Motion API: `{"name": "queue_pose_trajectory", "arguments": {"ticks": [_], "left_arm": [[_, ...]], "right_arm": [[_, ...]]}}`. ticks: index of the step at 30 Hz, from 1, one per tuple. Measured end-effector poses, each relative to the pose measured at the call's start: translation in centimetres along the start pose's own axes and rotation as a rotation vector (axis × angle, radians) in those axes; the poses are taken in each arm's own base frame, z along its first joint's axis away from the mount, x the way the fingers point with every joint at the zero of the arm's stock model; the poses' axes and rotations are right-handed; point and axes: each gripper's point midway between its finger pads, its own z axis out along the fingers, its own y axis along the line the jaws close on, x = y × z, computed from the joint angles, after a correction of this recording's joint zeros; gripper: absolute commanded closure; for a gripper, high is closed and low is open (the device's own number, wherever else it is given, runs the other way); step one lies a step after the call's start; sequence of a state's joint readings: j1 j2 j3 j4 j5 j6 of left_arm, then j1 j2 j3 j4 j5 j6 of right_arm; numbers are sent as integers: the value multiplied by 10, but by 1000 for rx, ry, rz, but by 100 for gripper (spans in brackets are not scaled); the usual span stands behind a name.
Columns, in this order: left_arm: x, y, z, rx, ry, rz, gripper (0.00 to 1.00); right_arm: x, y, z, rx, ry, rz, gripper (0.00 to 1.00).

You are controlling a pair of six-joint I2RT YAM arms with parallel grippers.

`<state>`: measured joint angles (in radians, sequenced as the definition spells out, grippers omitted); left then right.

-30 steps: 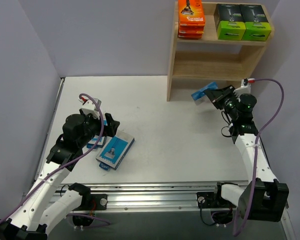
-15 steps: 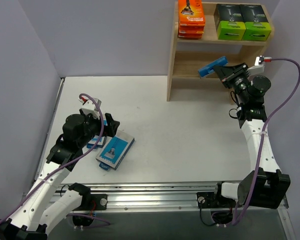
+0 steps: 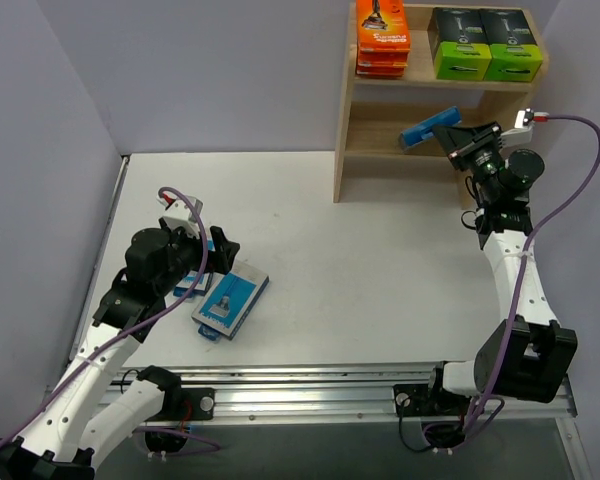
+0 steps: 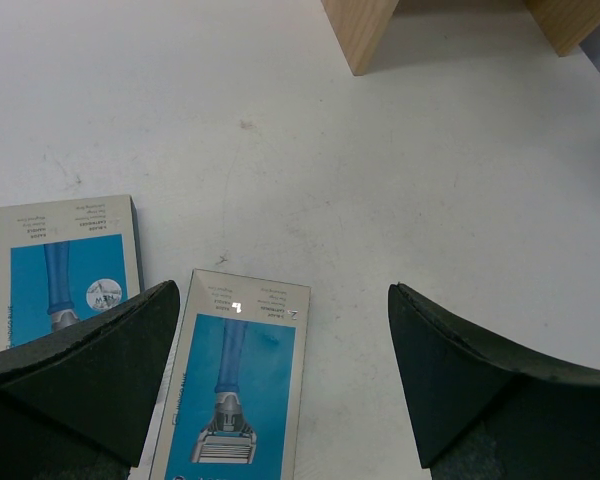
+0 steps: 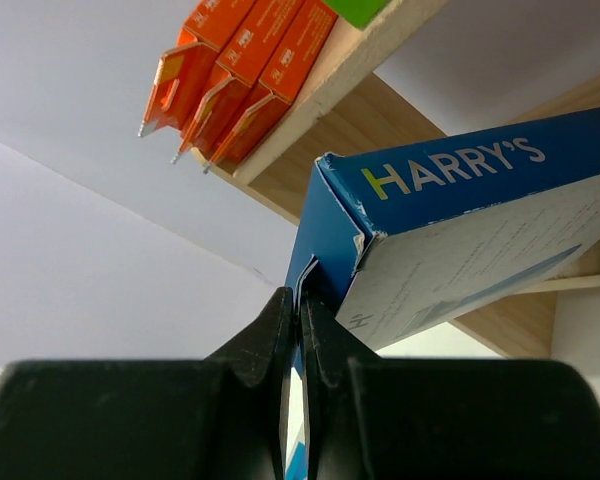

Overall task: Place and organize the shaving razors onto the shelf
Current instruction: Place the shaving razor onto shelf

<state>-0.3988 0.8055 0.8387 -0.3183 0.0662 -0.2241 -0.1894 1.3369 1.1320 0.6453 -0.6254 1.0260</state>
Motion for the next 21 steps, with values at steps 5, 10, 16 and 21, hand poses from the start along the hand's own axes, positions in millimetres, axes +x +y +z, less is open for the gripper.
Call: {"name": "queue_pose_trajectory", "arguments": {"ticks": [5, 10, 16, 21], "left_arm": [[1, 0, 1, 3, 3, 0, 6], [2, -1, 2, 7, 9, -1, 6], [4, -2, 3, 13, 17, -1, 6], [4, -2, 4, 14, 20, -1, 6]], "right_arm": [[-16, 0, -3, -24, -37, 0, 100], [-25, -23, -13, -10, -81, 33, 100], [-26, -56, -24, 42, -101, 66, 100], [-27, -73, -34, 72, -123, 71, 100]]}}
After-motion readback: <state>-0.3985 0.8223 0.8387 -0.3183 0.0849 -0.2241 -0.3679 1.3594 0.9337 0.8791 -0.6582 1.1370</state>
